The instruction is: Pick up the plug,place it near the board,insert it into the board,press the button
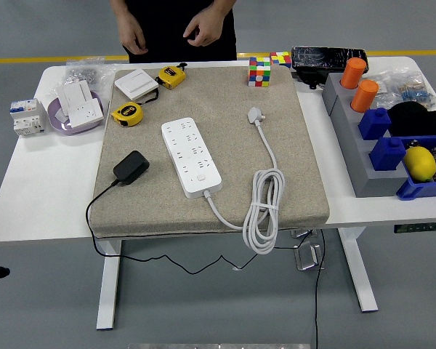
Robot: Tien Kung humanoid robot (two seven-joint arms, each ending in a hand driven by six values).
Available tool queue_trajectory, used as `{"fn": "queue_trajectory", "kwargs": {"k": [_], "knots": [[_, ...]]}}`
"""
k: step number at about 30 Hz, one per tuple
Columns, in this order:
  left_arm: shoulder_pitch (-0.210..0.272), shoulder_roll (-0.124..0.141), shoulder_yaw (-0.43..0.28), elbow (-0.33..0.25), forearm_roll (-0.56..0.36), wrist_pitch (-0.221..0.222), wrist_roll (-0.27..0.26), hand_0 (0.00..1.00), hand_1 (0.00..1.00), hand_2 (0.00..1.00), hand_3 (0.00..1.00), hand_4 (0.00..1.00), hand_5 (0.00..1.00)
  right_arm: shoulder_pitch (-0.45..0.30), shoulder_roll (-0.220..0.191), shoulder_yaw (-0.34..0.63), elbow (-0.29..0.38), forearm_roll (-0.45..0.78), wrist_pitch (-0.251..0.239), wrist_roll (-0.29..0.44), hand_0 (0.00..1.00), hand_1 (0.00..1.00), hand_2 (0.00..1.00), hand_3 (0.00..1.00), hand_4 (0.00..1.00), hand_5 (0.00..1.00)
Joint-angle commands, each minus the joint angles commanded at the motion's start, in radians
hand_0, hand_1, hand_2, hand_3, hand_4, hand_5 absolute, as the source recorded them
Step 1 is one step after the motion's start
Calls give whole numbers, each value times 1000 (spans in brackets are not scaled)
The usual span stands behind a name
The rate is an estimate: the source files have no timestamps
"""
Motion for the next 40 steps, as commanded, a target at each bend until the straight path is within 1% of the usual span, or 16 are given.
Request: {"fn": "queue_trajectory", "kwargs": {"k": [7,9,10,15,16,21,25,27,30,36,40], "knots": [[-1,6,-1,-4,20,12,-5,868,906,859,851,998,914,3,-21,-42,13,10,-8,4,970,877,824,840,998,998],[-5,7,4,-6,48,19,-7,868,906,859,851,998,914,4,-26,-57,14,11,-11,5,970,877,824,840,998,998],[-6,8,7,-6,62,22,-8,862,903,858,852,998,904,5,-27,-63,15,8,-12,5,972,896,866,895,998,998],[-21,10,16,-2,142,27,-11,862,903,858,852,998,904,17,-31,-82,17,1,-26,9,972,896,866,895,998,998],[-24,11,19,-3,158,26,-13,861,905,862,859,998,894,21,-32,-81,18,3,-28,10,974,928,898,933,998,998],[-42,18,35,-9,170,24,-12,861,905,862,859,998,894,35,-29,-85,19,14,-28,12,974,928,898,933,998,998],[-58,18,38,-15,181,25,-11,861,905,863,859,998,887,51,-29,-88,20,22,-31,15,977,925,898,931,998,998],[-66,20,42,-19,195,28,-12,861,905,863,859,998,887,61,-29,-90,21,25,-31,16,977,925,898,931,998,998],[-85,32,51,-21,231,32,-14,860,905,863,856,998,879,74,-26,-88,24,25,-30,16,978,924,893,927,998,998],[-101,41,69,-23,261,35,-15,859,903,861,855,998,866,71,-19,-84,24,25,-31,16,978,920,891,926,998,998],[-98,47,79,-11,291,33,-18,859,903,861,855,998,866,66,-13,-72,25,20,-29,16,978,920,891,926,998,998]]}}
